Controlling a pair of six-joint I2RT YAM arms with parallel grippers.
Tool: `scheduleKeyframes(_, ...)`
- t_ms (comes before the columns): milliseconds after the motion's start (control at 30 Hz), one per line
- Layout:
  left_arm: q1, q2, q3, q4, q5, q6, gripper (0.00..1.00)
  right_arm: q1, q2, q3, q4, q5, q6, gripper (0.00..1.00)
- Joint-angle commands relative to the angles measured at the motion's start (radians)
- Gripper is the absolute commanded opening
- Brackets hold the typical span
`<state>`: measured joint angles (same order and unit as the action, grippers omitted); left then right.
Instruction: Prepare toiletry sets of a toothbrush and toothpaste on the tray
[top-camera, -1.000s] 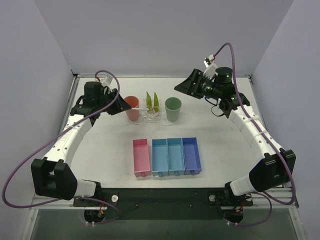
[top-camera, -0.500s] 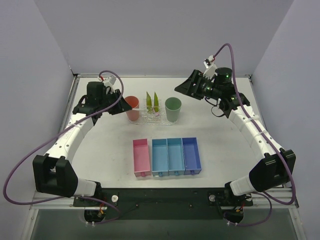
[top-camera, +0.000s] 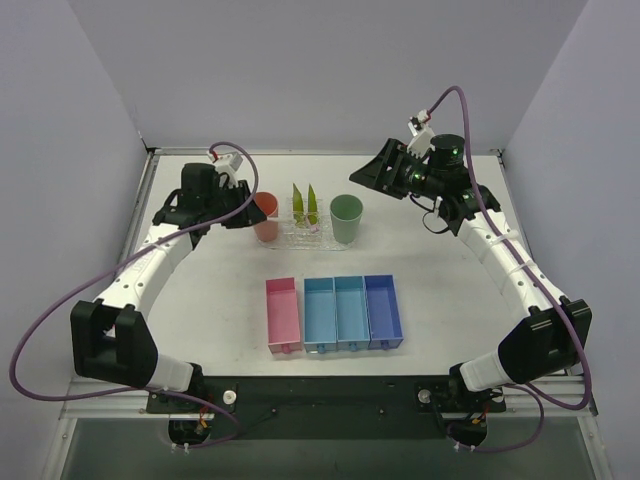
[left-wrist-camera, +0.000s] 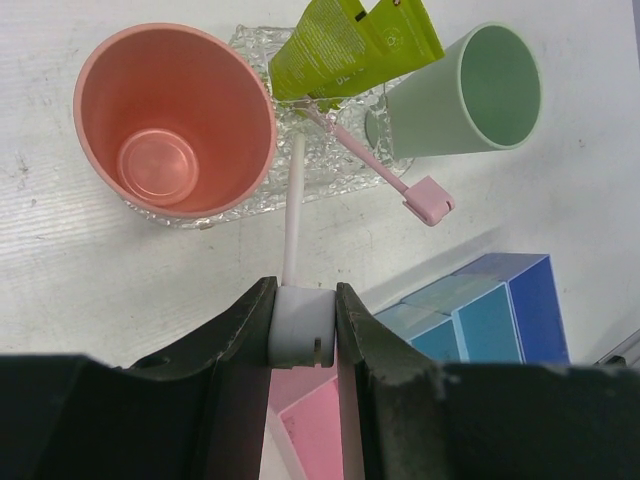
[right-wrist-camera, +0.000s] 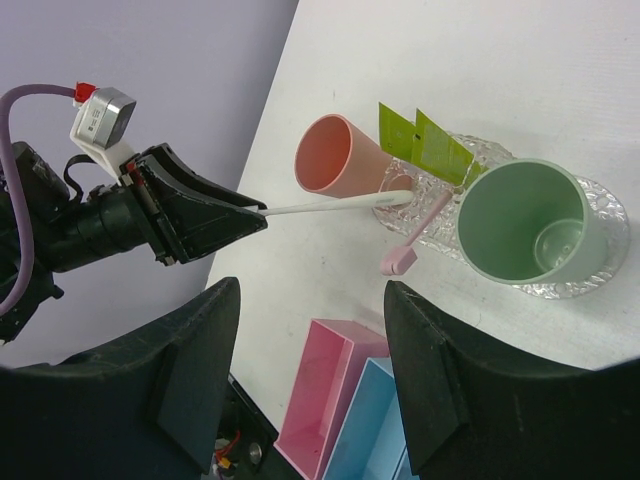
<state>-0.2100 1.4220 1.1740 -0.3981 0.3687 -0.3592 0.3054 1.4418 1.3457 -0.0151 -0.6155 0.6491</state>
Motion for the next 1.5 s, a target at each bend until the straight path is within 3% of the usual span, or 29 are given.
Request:
scheduleKeyframes(0, -0.011, 0.011, 0.038, 0.076, 0.013, 0.068, 0.05, 0.001, -0.023, 0.053, 0.020, 0.010, -0.017, 0.55)
scheduleKeyframes(933, -0.025, 0.088, 0.041, 0.119, 0.044, 0.169, 0.08, 0.032, 0.026, 0.102, 0.020, 0.045, 0.003, 0.54)
scheduleKeyframes(1467, -0.025, 0.031, 0.082, 0.136, 0.035, 0.098, 0.39, 0.044, 0.009, 0.083, -0.029, 0.083, -0.040, 0.54)
